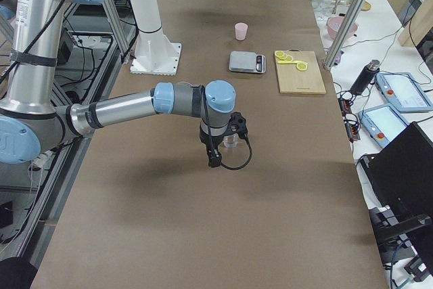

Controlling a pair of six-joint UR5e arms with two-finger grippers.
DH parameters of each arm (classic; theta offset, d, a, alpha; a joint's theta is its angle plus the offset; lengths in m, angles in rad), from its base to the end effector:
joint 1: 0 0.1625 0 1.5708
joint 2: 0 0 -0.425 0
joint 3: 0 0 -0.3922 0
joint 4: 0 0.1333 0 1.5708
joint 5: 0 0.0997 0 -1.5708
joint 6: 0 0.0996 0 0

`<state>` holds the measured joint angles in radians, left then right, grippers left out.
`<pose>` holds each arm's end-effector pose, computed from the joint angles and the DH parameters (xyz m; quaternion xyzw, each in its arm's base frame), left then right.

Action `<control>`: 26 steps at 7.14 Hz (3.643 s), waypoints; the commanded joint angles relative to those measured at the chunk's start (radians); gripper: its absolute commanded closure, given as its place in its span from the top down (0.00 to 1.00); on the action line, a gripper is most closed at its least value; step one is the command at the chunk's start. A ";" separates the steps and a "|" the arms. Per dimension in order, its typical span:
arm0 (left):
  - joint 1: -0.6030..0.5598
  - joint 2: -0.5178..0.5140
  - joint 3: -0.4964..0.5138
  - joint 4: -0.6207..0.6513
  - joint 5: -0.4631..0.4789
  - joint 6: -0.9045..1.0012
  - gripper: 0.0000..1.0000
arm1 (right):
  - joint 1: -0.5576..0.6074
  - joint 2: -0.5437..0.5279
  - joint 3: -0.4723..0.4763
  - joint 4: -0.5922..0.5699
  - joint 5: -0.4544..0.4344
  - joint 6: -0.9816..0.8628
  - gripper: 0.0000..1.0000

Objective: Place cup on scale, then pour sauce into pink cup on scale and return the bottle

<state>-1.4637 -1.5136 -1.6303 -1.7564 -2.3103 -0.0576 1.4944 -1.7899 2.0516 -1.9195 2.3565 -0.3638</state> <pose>-0.0145 -0.4839 0.6396 0.0576 0.3658 0.0569 0.9272 0.0337 -0.3834 0.5547 0.0150 -0.3843 -0.1853 0.9043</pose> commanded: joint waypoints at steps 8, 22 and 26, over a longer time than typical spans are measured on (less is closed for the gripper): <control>0.701 -0.389 -0.175 0.033 0.141 -0.976 0.93 | 0.000 0.007 -0.068 0.112 0.009 0.002 1.00; 0.717 -0.523 -0.071 0.092 0.144 -0.984 0.00 | 0.000 0.010 -0.162 0.235 0.012 -0.001 1.00; 0.724 -0.742 -0.028 0.116 0.144 -1.183 0.00 | -0.002 0.012 -0.160 0.237 0.013 -0.003 1.00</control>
<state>-0.7426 -2.1813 -1.6813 -1.6479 -2.1665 -1.1920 1.4938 -1.7780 1.8913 -1.6837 2.3698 -0.3664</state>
